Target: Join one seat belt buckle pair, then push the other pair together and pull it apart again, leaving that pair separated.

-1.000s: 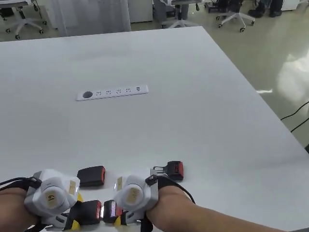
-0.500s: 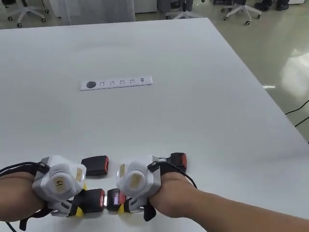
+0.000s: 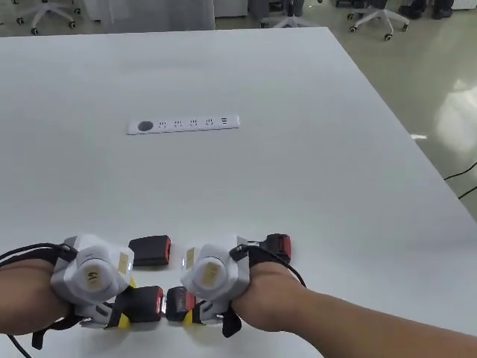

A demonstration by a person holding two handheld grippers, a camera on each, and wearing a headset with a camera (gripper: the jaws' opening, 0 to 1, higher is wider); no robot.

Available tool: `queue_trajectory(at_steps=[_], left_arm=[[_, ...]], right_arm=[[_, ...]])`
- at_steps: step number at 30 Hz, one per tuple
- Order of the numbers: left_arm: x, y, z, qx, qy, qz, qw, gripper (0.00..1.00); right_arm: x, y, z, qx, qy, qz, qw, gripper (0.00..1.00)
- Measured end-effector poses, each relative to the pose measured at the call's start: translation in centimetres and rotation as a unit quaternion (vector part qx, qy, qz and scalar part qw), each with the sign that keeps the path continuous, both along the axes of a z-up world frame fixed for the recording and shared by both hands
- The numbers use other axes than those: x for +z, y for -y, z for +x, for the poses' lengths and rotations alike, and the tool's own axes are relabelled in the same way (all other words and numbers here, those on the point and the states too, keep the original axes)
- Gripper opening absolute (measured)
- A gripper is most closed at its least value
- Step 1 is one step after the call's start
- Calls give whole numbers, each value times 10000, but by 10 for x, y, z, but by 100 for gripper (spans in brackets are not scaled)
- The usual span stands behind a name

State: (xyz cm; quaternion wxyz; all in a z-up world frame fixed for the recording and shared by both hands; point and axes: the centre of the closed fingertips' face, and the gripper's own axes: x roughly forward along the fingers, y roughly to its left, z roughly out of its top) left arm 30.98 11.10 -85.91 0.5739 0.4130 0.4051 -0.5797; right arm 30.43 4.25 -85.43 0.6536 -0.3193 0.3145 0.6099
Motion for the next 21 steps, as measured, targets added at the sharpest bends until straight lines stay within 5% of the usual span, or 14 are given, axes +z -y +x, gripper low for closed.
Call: queue_trajectory(at_steps=[13, 18, 21], left_arm=[[2, -6, 1, 221, 3, 227, 9995, 34], [21, -2, 7, 448, 84, -10, 9990, 38], [36, 7, 13, 702, 94, -351, 9969, 41]], right_arm=[[3, -1, 3, 60, 82, -21, 9999, 34], [18, 1, 7, -98, 37, 194, 9998, 38], [35, 1, 11, -129, 119, 428, 9989, 37]])
